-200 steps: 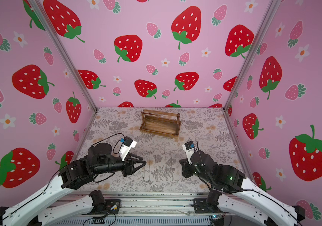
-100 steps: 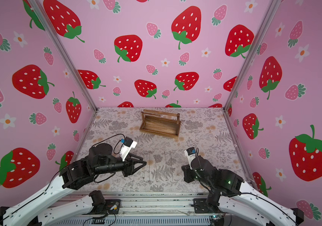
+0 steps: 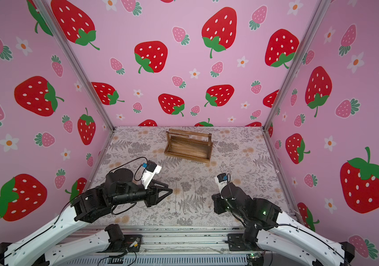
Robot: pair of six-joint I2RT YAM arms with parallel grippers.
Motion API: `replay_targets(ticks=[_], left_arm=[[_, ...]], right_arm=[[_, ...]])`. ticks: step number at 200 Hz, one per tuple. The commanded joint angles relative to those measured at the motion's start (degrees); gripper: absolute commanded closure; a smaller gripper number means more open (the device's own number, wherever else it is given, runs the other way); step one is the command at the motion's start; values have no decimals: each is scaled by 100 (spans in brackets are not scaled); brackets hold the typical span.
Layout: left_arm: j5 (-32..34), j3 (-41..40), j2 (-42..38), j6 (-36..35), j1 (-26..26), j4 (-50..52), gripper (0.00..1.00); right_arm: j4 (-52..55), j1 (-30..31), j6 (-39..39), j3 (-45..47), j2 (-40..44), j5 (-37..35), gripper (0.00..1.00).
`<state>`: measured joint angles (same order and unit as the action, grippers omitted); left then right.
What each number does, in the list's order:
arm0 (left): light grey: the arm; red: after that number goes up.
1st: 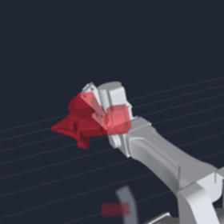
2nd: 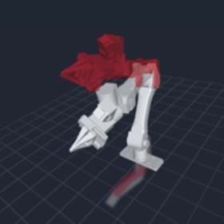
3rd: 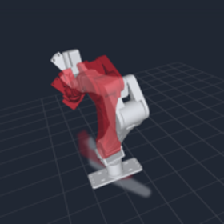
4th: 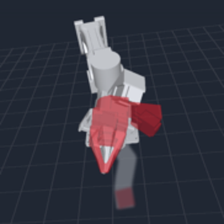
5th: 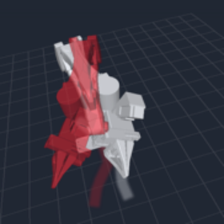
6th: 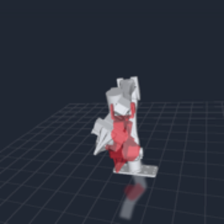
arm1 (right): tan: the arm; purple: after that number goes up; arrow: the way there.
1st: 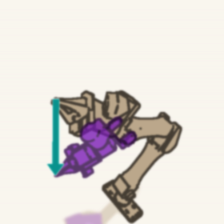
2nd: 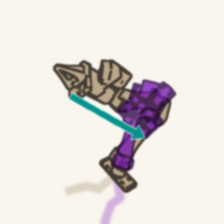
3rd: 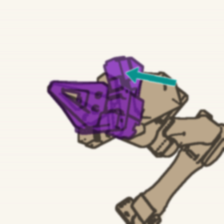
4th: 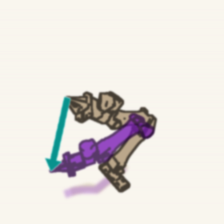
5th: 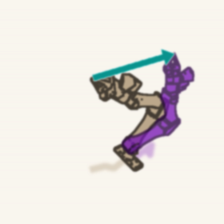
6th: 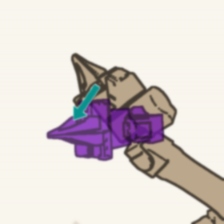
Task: Take the necklace off the jewelry display stand
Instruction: Place the necklace at the center of the board.
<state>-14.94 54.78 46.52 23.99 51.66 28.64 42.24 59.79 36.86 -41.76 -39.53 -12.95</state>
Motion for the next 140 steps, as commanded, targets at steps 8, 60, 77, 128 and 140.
replay_targets(ticks=[8, 60, 77, 128, 140], left_arm=[[114, 5, 92, -86, 14, -75, 56], [123, 66, 208, -157, 15, -36, 56], [153, 50, 200, -184, 11, -41, 56], [353, 33, 186, -242, 12, 69, 56], [430, 14, 160, -262, 13, 123, 56]], right_arm=[[-378, -152, -67, 54, -370, 77, 100], [-879, -924, -384, 90, -872, 526, 100], [-1025, -1210, -488, 106, -1047, 775, 100], [-1461, -1776, -741, 159, -1683, 1209, 100], [-1546, -1858, -775, 158, -1832, 1262, 100]])
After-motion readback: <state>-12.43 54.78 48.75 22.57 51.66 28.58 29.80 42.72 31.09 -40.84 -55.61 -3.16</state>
